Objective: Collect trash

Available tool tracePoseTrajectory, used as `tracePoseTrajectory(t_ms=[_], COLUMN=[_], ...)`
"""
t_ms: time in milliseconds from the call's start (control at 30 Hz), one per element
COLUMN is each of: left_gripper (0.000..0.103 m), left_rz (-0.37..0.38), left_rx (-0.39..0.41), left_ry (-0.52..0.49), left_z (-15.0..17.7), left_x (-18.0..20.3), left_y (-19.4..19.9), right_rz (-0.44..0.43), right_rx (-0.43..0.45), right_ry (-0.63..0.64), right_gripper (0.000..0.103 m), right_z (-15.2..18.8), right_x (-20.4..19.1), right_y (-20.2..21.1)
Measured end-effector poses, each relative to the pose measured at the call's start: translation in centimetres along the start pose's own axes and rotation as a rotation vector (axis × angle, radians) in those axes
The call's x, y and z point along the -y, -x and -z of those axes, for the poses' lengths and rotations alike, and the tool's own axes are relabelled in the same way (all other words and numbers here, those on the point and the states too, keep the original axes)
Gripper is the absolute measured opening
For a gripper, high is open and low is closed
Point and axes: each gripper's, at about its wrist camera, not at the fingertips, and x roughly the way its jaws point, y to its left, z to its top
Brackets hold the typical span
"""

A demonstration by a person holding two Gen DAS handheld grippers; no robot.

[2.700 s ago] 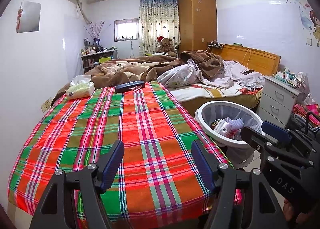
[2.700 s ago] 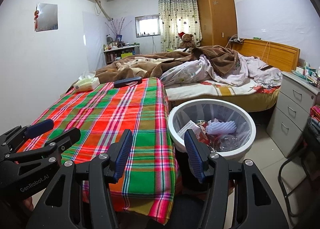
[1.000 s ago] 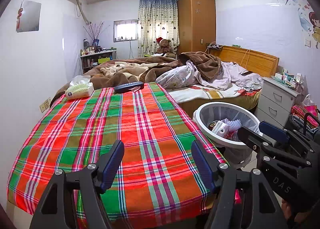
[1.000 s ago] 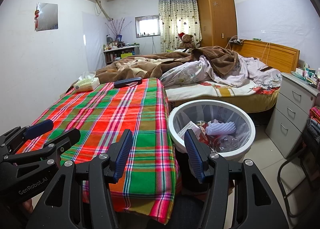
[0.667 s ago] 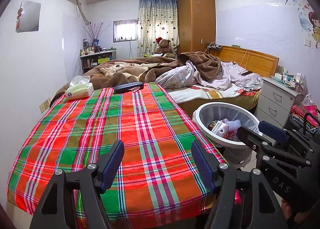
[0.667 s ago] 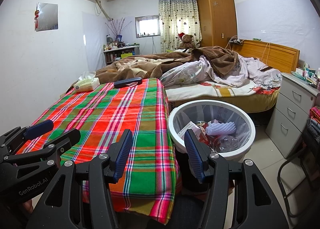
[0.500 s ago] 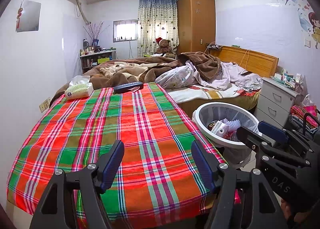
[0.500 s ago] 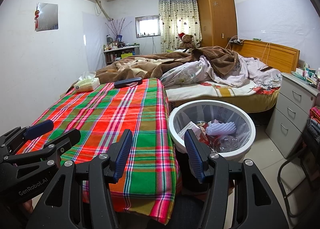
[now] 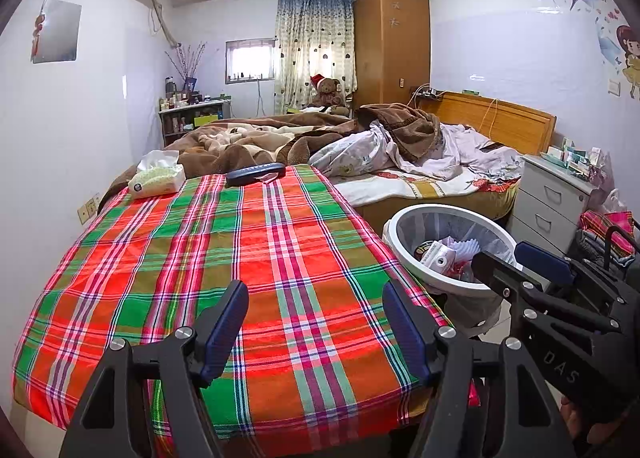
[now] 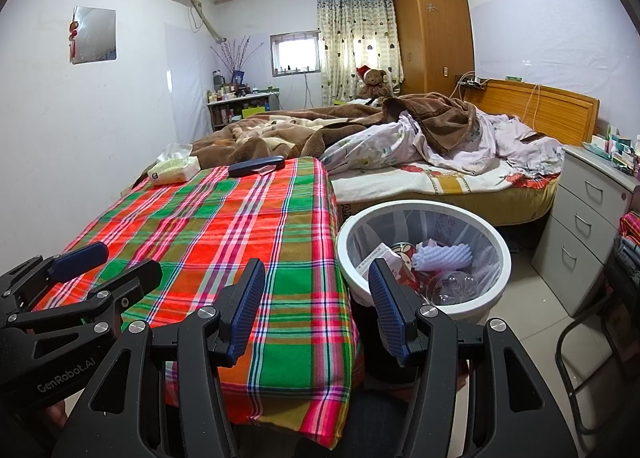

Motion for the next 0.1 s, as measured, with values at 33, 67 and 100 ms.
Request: tracePoseTrajectory(t_ms=[33, 67, 100], left_gripper=[0.069, 0.069, 0.069], left_rz=[0.001, 0.003, 0.002], left_rx=[0.000, 0.000, -0.001], left_ry=[0.000, -0.002, -0.003], left_z=[0.01, 0.00, 0.04], left_x=[0.01, 0.00, 0.00], left_y=[0.00, -0.01, -0.03], right_rz=[0.000, 0.001, 0.000], right_rx=[0.000, 0.000, 0.001], right_ry=[0.000, 0.000, 0.001], right_gripper=[0.055, 0.055, 0.055], right_z=[0.01, 0.01, 0.00], right_x=[0.01, 0.02, 0.01], right_y=[0.00, 0.01, 0.01])
